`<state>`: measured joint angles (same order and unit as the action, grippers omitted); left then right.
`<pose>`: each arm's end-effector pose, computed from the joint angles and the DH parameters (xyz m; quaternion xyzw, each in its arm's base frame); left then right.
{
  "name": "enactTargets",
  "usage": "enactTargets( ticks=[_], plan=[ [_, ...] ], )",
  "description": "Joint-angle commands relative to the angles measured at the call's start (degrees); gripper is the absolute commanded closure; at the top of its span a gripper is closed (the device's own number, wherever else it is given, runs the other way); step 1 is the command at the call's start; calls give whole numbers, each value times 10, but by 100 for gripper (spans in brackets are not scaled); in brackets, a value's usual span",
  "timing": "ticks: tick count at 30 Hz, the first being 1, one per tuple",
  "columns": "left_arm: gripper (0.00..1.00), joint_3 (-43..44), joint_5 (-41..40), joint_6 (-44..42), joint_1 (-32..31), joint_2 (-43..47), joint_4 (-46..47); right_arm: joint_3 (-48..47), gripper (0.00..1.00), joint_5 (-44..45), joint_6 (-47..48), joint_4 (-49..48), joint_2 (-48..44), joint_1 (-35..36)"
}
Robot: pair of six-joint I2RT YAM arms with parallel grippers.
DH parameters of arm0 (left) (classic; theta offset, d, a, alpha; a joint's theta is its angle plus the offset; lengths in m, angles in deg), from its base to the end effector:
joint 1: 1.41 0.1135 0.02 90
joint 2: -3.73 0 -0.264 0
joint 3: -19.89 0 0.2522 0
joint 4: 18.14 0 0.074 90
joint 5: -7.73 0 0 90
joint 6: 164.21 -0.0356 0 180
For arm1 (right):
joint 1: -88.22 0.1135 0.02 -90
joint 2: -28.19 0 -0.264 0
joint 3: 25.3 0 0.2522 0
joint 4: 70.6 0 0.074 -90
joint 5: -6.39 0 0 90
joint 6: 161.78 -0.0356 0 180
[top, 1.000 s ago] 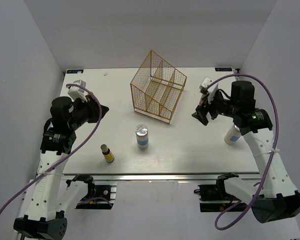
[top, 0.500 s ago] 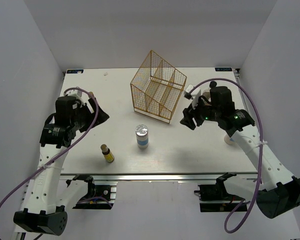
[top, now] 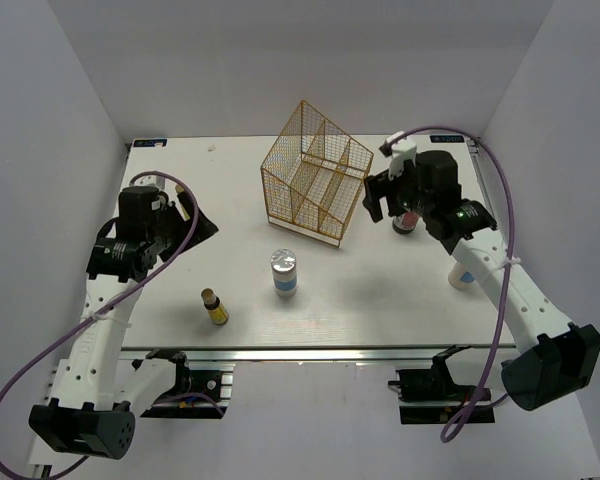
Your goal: Organize the condiment bottles
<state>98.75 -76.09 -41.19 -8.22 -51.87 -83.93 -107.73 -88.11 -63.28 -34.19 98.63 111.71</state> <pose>0.1814 -0.0255 0.3570 -0.1861 0.8952 -0.1833 0.3611 0.2539 0.1134 0.3694 -0.2519 0.8016 0.1033 0.5322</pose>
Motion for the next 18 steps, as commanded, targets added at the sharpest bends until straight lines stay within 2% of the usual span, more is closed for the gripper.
enactTargets(
  ticks=[1,6,8,9,11,13,14,15,17,18],
  plan=[
    [11,9,2,-7,1,7,25,-60,13,74,-55,-29,6,-28],
    [11,-8,4,-8,1,18,45,-105,12,42,-66,41,7,-58],
    [11,-12,8,-8,1,18,53,-110,17,3,-61,77,-4,-67],
    [11,-16,9,-8,1,16,55,-109,20,-46,-53,86,-16,-70],
    [11,-21,15,-8,2,15,65,-96,25,-71,-39,94,-29,-76],
    [11,-24,19,-8,2,14,71,-86,32,-56,-46,86,-42,-80],
    [11,-25,21,-8,1,11,76,-86,35,-20,-65,79,-43,-89],
    [11,-25,23,-8,1,9,78,-89,43,-4,-73,75,-39,-97],
    [10,-22,25,-11,1,5,82,-103,52,39,-94,76,-29,-123],
    [10,-21,25,-12,1,3,83,-109,64,42,-108,78,-17,-135]
  ],
)
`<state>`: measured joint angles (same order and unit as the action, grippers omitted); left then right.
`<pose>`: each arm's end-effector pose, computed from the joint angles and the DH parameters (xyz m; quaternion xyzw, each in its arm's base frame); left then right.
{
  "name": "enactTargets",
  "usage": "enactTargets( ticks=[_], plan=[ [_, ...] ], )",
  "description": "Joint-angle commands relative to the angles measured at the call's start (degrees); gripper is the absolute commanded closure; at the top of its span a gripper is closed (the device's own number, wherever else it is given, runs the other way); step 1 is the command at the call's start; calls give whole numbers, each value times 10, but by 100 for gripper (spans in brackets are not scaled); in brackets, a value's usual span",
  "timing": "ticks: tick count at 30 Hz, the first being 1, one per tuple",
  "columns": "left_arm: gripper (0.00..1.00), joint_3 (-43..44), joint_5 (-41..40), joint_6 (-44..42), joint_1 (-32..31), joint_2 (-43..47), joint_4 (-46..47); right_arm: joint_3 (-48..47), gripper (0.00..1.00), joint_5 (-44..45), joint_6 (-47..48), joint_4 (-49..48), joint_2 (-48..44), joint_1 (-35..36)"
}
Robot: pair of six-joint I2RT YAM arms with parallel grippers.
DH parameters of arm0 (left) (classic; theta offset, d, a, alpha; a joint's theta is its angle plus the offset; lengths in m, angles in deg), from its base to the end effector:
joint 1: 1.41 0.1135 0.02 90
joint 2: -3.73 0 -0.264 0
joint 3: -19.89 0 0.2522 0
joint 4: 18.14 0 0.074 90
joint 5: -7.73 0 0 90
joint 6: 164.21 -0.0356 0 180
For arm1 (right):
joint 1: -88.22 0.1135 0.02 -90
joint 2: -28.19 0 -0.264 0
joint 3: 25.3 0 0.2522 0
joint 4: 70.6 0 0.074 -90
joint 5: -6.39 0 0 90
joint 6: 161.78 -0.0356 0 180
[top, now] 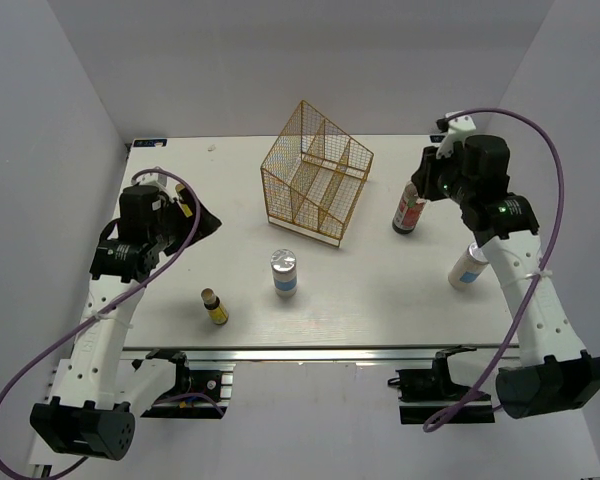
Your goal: Organize the condiment bottles
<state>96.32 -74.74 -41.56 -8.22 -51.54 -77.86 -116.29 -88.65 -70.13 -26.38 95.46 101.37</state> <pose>0.1884 -0.0272 0.3534 -0.1732 0.8826 -0.2019 0.3876 0.2441 0.0602 0.4201 -0.1306 0.8108 0.0930 0.5630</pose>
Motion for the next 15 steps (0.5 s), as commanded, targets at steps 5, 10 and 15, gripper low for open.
enactTargets(
  ticks=[5,10,15],
  plan=[
    [10,9,13,-17,1,-8,27,-56,60,79,-51,29,47,-66],
    [10,-2,17,-13,1,-3,36,-43,33,76,-22,24,61,-73],
    [10,-7,17,-10,1,0,38,-24,26,74,-2,1,86,-87]
  ],
)
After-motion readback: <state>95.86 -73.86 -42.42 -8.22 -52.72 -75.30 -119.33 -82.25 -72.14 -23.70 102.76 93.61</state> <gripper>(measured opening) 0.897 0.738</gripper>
